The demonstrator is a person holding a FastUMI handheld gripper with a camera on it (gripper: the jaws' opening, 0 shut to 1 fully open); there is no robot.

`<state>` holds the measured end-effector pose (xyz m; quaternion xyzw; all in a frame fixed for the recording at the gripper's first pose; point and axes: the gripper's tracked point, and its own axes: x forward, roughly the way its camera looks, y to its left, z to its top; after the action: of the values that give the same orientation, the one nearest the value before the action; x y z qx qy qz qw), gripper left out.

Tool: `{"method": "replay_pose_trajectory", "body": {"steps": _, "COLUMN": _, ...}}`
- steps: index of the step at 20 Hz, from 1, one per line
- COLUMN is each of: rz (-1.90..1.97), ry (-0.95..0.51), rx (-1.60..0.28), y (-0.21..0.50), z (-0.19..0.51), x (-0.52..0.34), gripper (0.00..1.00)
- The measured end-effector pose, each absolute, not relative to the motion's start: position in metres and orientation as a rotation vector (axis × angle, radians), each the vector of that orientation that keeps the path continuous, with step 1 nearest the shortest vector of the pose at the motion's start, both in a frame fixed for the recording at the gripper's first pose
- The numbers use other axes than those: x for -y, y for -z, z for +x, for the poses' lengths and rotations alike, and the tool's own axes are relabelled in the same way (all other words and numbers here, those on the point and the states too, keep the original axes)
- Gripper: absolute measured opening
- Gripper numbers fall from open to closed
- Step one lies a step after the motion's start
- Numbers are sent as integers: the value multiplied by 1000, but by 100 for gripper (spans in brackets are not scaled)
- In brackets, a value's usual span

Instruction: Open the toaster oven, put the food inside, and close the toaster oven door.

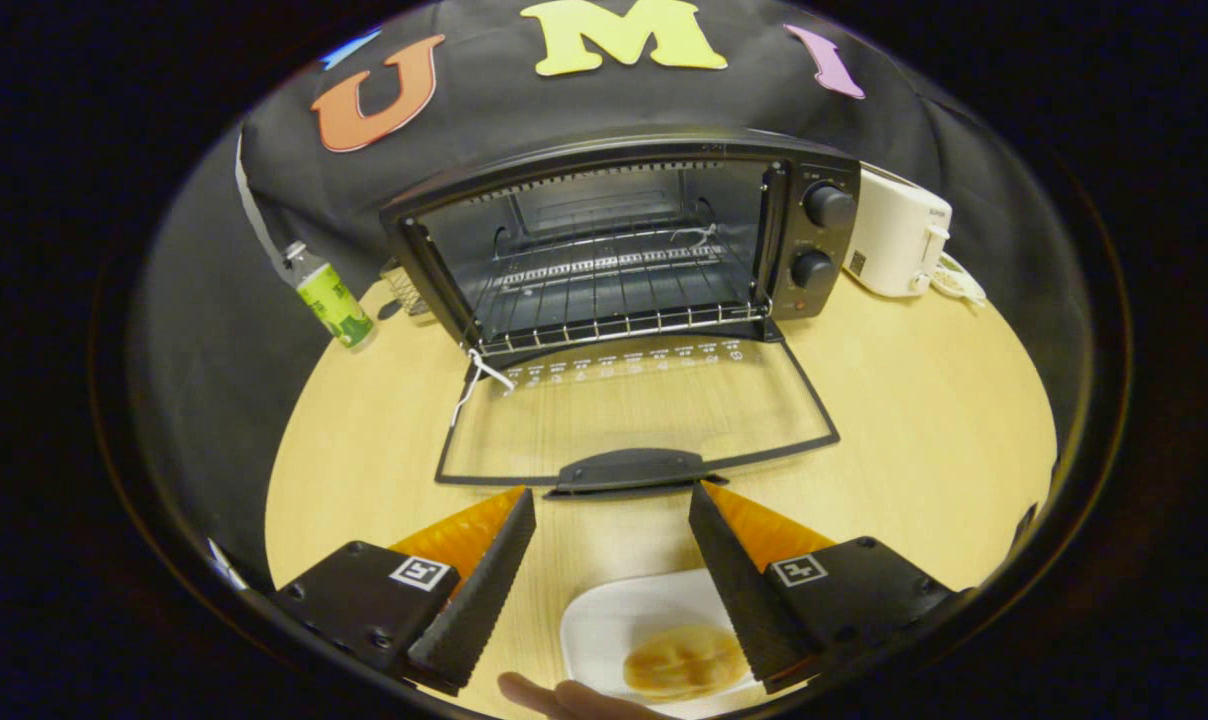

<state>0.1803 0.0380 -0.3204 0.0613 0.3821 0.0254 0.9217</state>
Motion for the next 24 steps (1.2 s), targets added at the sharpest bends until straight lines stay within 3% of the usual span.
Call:
{"method": "replay_pose_trajectory", "body": {"steps": 13, "rz": -11, "ry": -90, "rx": -697, "y": 326, "z": 69, "x": 4, "gripper": 100}}
{"method": "replay_pose_trajectory", "body": {"steps": 24, "rz": -34, "ry": -116, "rx": -686, "y": 364, "z": 57, "x": 4, "gripper": 100}}
